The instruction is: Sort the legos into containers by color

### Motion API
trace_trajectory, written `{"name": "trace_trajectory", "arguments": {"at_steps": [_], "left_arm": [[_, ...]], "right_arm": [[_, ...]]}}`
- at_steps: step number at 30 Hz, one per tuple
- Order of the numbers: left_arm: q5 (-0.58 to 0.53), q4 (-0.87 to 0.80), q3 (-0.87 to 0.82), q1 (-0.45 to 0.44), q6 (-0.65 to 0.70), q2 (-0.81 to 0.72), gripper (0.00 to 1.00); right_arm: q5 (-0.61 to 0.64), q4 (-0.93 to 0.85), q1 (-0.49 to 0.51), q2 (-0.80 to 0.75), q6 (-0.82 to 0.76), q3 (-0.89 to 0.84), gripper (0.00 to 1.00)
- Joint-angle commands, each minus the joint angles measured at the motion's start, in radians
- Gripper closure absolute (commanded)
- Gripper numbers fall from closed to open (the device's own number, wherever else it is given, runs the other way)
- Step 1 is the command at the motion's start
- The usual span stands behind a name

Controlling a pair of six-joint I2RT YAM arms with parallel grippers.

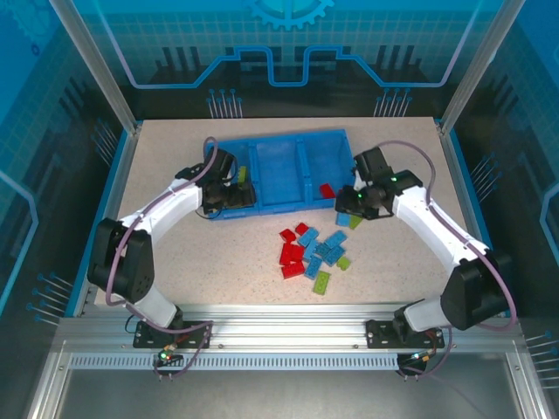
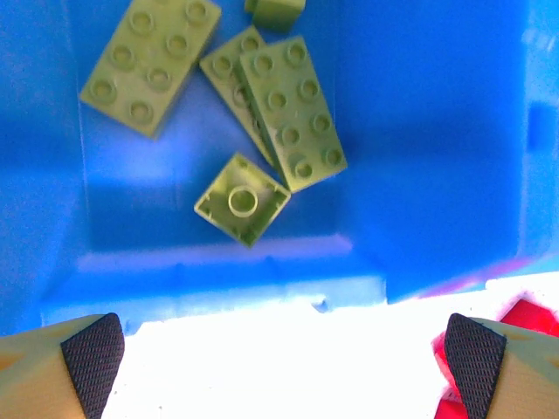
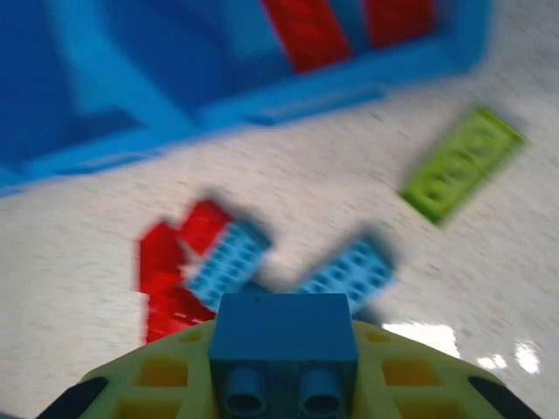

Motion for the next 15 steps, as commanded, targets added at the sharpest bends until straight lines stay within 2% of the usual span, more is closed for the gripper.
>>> {"name": "trace_trajectory", "arguments": {"at_steps": [1, 8, 15], "left_arm": [[-0.027, 0.024, -0.050, -0.029, -0.011, -0.067, 0.01], [-0.041, 0.045, -0.135, -0.106, -0.038, -0.144, 0.01], [-0.036, 0.080, -0.227, -0.226, -0.098, -0.152, 0.01]], "right_arm": [[-0.067, 0.063, 0.037, 0.096, 0.051, 0.080, 0.84], [-0.032, 0.094, 0.127, 0.355, 0.085, 0.375, 0.83], [0.004, 0.027, 0.147, 0.570, 0.123, 0.608, 0.79]]}}
